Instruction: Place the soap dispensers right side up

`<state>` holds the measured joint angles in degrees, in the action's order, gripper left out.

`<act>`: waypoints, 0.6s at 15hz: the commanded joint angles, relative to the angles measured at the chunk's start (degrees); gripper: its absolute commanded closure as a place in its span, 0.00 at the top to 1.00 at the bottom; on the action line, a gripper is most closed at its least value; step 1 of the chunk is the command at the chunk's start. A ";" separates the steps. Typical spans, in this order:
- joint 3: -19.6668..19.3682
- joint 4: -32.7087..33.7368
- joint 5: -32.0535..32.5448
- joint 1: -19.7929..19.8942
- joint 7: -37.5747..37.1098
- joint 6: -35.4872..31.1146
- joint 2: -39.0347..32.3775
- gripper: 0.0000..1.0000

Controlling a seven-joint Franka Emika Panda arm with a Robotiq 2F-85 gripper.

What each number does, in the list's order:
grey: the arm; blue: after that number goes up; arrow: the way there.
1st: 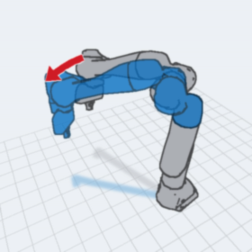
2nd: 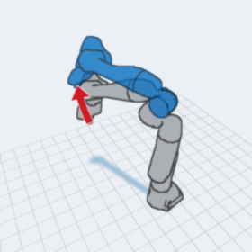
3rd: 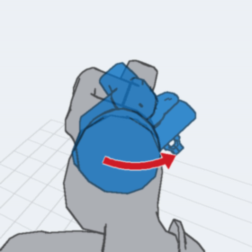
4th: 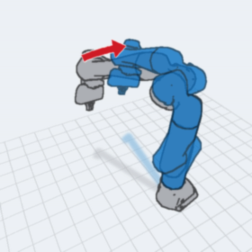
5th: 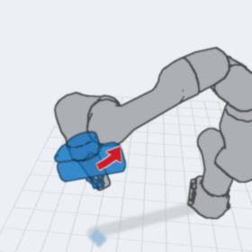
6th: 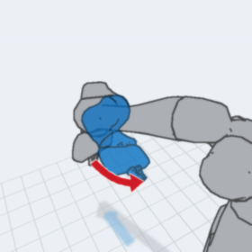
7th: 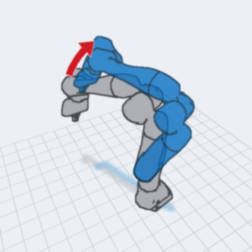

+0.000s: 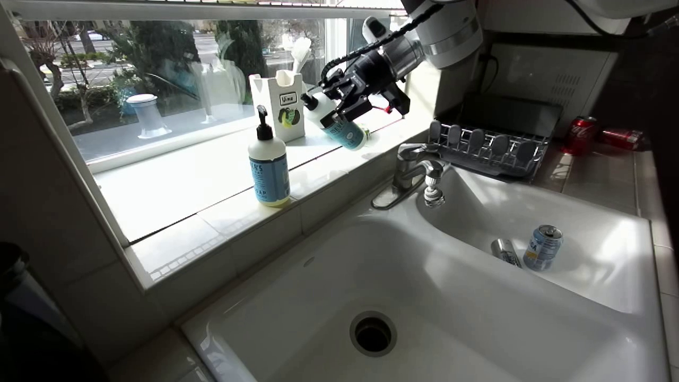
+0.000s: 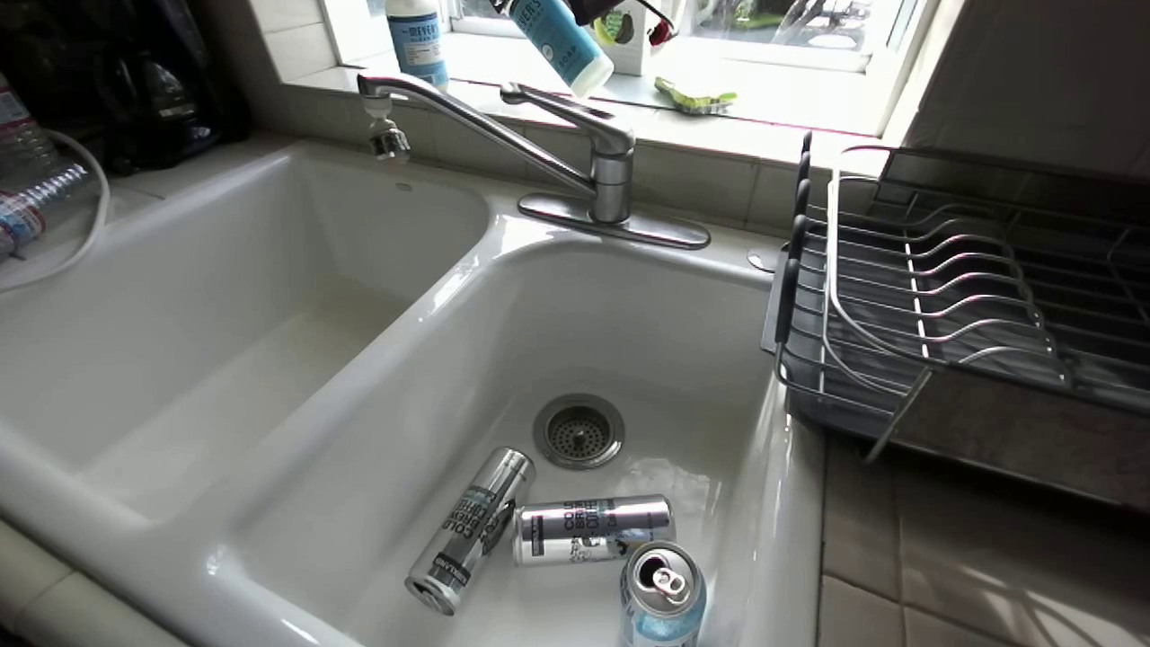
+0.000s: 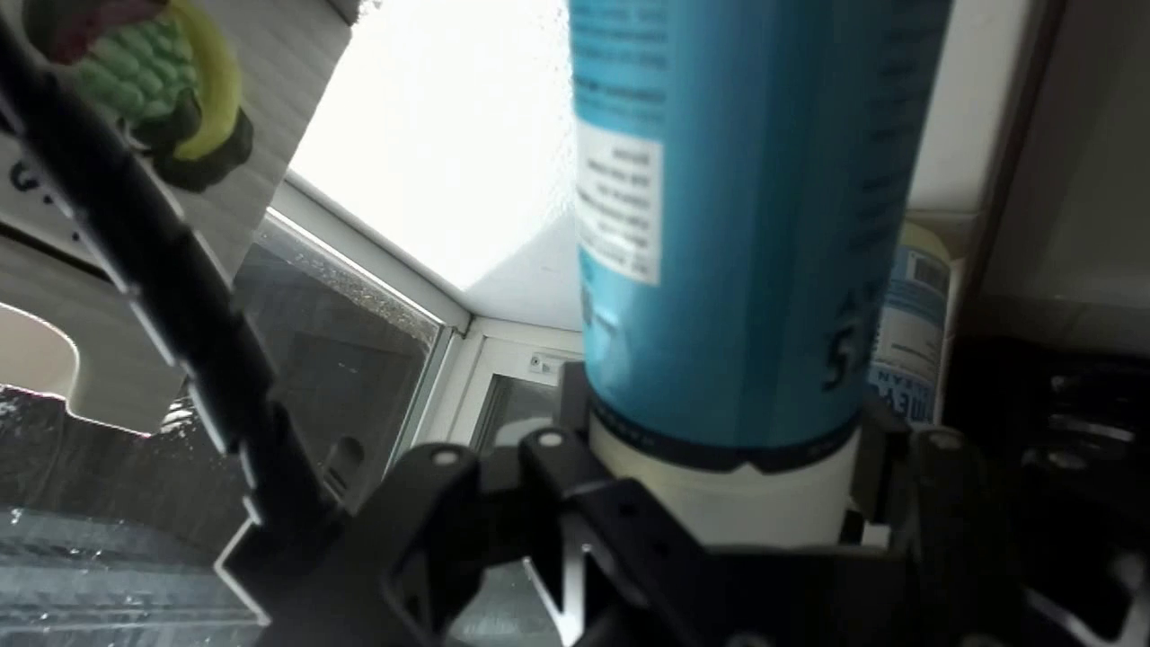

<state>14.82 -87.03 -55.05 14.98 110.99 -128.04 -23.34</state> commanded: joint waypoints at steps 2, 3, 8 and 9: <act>-3.11 -2.61 -15.76 0.21 10.05 9.29 1.54 0.39; -4.10 -2.58 -18.27 0.03 11.00 11.98 1.29 0.39; -9.17 -3.73 -26.92 -0.90 9.68 21.51 0.55 0.39; -10.11 -3.94 -27.62 -1.23 9.26 22.55 0.39 0.39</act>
<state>7.88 -89.12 -78.70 15.21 120.08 -108.89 -23.50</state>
